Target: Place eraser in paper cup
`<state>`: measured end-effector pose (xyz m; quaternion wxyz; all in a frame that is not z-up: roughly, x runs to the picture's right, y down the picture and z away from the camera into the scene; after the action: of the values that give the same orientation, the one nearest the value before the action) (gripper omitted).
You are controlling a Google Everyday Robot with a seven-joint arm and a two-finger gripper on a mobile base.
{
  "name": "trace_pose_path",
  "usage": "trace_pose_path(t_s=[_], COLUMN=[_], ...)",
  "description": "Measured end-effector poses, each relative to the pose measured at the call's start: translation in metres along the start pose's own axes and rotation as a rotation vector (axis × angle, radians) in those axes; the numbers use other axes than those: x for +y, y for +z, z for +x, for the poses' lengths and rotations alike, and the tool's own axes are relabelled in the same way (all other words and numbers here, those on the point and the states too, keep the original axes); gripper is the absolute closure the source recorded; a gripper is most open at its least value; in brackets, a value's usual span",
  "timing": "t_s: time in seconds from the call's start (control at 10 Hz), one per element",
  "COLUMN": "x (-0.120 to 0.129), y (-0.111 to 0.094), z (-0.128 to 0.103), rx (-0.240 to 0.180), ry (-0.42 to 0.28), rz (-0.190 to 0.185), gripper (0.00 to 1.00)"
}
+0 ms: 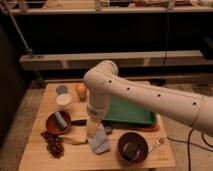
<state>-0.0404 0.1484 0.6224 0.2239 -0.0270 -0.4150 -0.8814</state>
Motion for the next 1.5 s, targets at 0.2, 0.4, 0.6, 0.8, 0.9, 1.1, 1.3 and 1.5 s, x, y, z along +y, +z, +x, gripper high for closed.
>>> trace_pose_path(t_s=[0.2,0.4,0.6,0.8,0.9,1.1,1.3,1.5], x=[0.013,0.032,0.05,0.06,0.063,0.064,0.063,0.065], y=[-0.006,-0.019,-0.034,-0.04,-0.042,-0.042,-0.042,-0.038], z=[-0.01,-0.034,-0.068,-0.084,-0.089,-0.091,-0.09,-0.093], rx=[0.006,0.028,0.043,0.042,0.036,0.031,0.031,0.022], ry=[0.113,0.284,0.46,0.577,0.618,0.626,0.624,0.648], rz=[-0.022,-0.064,-0.138,-0.188,-0.202,-0.205,-0.205,-0.19], gripper=[0.34,0.34,0.34,0.34,0.34,0.34,0.34,0.34])
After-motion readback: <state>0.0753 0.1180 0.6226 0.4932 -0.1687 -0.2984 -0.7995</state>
